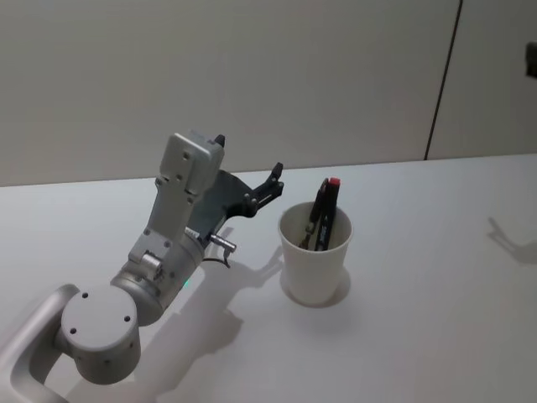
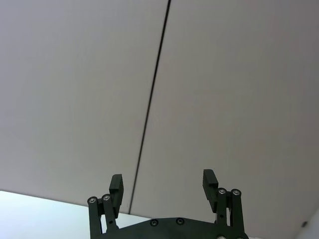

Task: Place the pen into the pen holder.

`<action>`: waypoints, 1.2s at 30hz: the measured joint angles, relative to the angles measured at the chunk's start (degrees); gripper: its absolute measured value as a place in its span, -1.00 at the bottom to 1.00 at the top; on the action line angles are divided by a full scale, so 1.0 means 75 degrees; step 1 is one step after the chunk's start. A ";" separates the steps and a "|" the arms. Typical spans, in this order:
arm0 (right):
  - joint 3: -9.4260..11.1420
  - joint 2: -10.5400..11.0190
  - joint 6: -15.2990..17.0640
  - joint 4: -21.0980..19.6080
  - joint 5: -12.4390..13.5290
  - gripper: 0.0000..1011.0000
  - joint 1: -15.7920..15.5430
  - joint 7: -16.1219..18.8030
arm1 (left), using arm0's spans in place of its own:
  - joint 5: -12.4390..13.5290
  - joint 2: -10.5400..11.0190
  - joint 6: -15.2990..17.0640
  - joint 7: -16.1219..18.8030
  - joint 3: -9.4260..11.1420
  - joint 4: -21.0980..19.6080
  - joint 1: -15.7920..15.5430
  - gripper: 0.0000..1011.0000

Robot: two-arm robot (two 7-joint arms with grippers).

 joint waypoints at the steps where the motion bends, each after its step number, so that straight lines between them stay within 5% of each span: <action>1: 0.0000 0.0000 0.0000 0.0000 0.0000 0.98 0.0000 0.0000 | 0.0000 0.0000 0.0000 0.0000 0.0000 0.0000 0.0000 0.98; 36: 0.0070 -0.2703 -0.3053 0.0976 -0.2291 0.98 -0.2351 0.1623 | 0.0002 0.0001 0.0003 0.0004 -0.0005 0.0000 0.0001 0.98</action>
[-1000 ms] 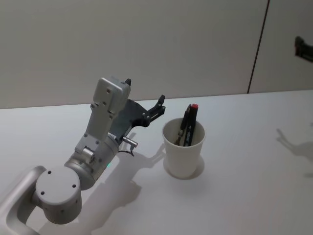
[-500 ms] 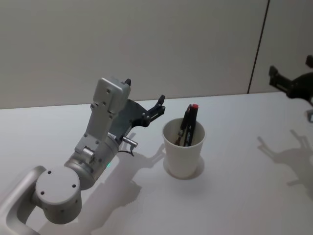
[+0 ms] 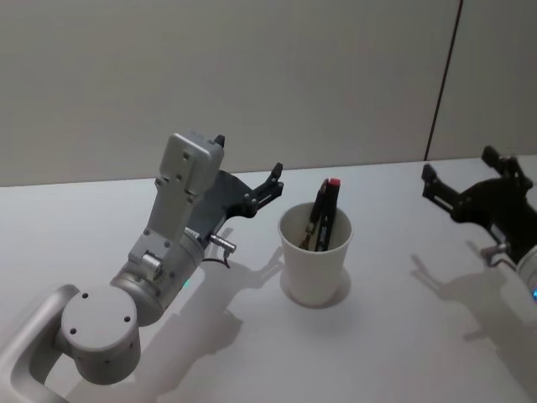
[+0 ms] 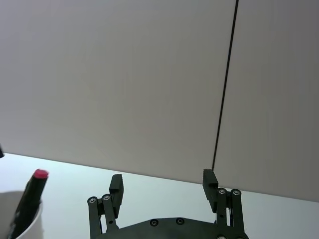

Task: Place the pen into the pen holder.

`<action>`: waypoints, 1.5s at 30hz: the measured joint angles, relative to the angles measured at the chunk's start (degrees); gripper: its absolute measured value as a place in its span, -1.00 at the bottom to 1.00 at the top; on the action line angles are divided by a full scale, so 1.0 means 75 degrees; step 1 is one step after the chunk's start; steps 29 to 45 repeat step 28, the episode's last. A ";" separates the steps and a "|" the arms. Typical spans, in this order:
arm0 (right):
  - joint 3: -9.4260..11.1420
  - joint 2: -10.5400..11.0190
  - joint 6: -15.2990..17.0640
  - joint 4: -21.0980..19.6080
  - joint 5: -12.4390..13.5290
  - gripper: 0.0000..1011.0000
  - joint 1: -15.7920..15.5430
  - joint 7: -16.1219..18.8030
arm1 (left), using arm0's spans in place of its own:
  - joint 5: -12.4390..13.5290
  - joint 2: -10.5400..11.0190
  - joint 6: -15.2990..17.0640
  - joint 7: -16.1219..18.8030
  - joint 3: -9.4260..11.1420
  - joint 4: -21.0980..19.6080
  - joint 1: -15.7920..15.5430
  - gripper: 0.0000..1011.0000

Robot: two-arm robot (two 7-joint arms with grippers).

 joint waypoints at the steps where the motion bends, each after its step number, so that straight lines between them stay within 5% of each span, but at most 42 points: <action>1: 0.0000 -0.0053 -0.0053 0.0019 -0.0041 0.98 -0.0044 0.0032 | 0.0000 0.0000 0.0000 0.0000 0.0000 0.0000 0.0000 0.98; 10: 0.0007 -0.0363 -0.0407 0.0133 -0.0303 0.98 -0.0318 0.0215 | 0.0000 0.0000 0.0000 -0.0001 0.0000 0.0000 0.0000 0.98; 45: 0.0001 -0.0376 -0.0418 0.0137 -0.0315 0.98 -0.0329 0.0225 | 0.0000 0.0000 -0.0001 -0.0001 0.0000 0.0000 0.0000 0.98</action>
